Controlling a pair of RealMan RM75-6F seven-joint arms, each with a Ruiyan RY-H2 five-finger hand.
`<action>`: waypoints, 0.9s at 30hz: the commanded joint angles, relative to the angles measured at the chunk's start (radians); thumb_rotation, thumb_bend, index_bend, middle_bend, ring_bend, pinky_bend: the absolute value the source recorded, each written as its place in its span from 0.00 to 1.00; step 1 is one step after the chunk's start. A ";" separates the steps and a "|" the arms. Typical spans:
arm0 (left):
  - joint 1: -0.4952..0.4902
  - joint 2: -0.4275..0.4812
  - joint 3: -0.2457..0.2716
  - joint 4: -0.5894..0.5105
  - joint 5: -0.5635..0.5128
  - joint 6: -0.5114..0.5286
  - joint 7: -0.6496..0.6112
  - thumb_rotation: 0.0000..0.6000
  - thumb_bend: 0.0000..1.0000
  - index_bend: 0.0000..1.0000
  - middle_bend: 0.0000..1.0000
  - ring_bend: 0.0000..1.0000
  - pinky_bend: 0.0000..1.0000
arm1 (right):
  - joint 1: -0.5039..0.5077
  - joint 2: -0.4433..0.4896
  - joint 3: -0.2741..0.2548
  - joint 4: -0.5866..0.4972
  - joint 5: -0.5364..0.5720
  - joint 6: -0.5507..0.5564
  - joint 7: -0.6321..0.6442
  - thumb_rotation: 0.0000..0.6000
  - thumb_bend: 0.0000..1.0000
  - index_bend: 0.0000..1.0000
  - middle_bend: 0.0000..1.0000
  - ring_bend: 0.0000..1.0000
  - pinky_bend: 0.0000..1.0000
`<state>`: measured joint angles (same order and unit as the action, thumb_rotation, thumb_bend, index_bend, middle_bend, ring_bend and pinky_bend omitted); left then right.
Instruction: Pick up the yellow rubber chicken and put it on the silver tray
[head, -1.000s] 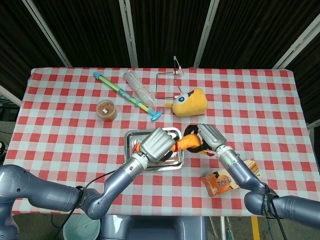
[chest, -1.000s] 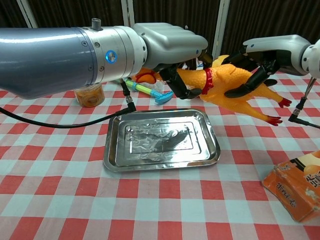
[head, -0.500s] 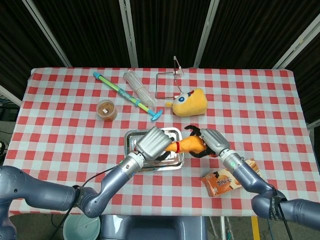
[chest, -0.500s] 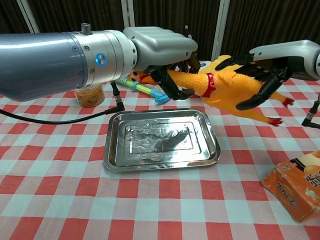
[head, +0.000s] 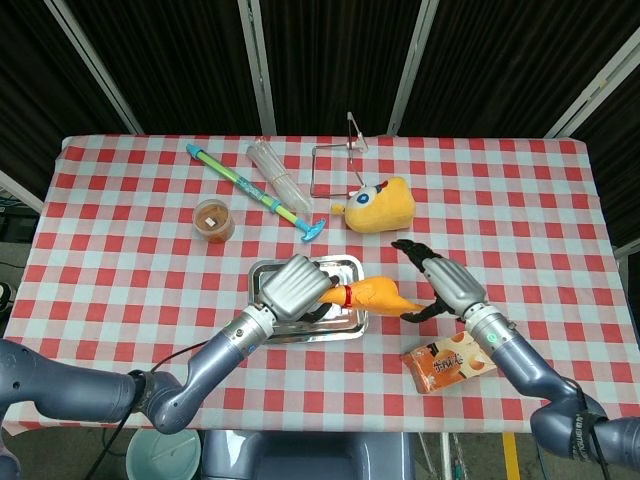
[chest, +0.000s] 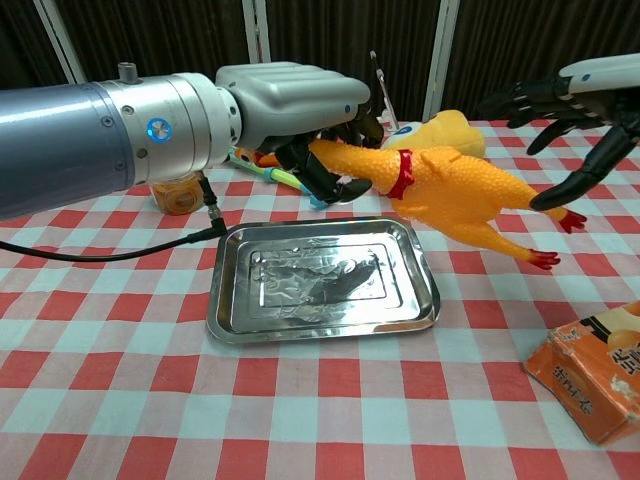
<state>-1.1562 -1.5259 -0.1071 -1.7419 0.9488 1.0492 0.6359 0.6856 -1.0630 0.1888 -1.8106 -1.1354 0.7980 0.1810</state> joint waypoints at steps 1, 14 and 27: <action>0.050 0.007 0.019 0.022 0.075 0.011 -0.087 1.00 0.68 0.50 0.59 0.54 0.62 | -0.040 0.042 -0.005 -0.008 -0.025 0.045 0.018 1.00 0.16 0.00 0.04 0.00 0.16; 0.232 -0.041 0.102 0.218 0.284 0.055 -0.441 1.00 0.66 0.49 0.59 0.54 0.61 | -0.140 0.066 0.006 0.042 -0.072 0.177 0.115 1.00 0.16 0.00 0.04 0.00 0.16; 0.285 -0.240 0.072 0.531 0.316 -0.001 -0.588 1.00 0.62 0.48 0.58 0.53 0.37 | -0.155 0.036 0.014 0.097 -0.110 0.184 0.187 1.00 0.16 0.00 0.04 0.00 0.16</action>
<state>-0.8816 -1.7347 -0.0268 -1.2450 1.2529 1.0586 0.0685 0.5319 -1.0251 0.2014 -1.7166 -1.2426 0.9803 0.3648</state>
